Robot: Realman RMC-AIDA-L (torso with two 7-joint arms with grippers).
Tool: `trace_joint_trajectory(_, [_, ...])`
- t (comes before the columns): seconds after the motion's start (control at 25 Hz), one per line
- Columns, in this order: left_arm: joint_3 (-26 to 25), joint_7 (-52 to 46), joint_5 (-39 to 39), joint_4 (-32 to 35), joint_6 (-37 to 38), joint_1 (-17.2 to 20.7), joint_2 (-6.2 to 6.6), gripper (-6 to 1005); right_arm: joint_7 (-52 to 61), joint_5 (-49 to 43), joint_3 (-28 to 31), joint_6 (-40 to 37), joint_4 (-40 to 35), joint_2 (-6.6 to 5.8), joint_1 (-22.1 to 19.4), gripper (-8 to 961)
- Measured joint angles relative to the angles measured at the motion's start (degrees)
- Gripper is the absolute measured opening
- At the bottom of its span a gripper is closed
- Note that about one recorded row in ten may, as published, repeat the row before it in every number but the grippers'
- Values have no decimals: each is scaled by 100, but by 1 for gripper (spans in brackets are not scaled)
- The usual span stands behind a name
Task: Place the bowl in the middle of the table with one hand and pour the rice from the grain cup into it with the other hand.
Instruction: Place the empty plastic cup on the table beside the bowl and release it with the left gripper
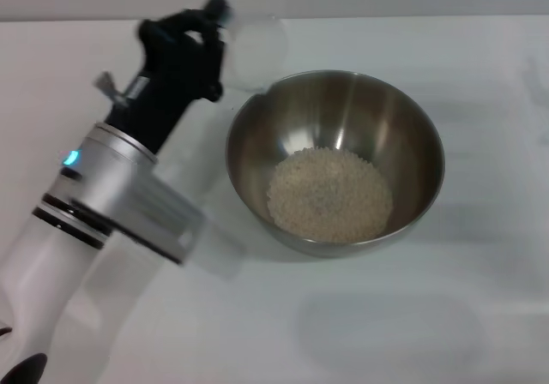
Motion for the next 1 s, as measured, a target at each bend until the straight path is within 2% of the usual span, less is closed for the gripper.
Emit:
trace_joint_trajectory(0.08, [0,0,0,0,0,0,0,108,0,1,-1,0,0,4,-6,827])
trace_joint_trajectory(0.12, [-5,-1144,-631,86,-216,-2,-1,109,0,1,-1,0,0,4,-6,827])
trace_joint_trajectory(0.2, [-10,-2047,-1144,224,-393,-23,0,110,0,3,-2,0,0,13,-11,827])
trace_joint_trajectory(0.4, [-48,-3405,-1822,412,-768,-39,4,115,0,4,-2,0,0,20,-13,827])
trace_joint_trajectory(0.52, [-330,-4319,-1953,534,-1288,-41,7,117,0,1,-2,-5,0,20,-13,827])
trace_joint_trajectory(0.68, [-530,-4866,-1977,608,-1756,-44,4,121,0,-12,-2,-22,0,22,-17,826])
trace_joint_trajectory(1.0, [-657,-5003,-2023,637,-2215,-34,0,127,0,-32,-2,-29,0,28,-22,826])
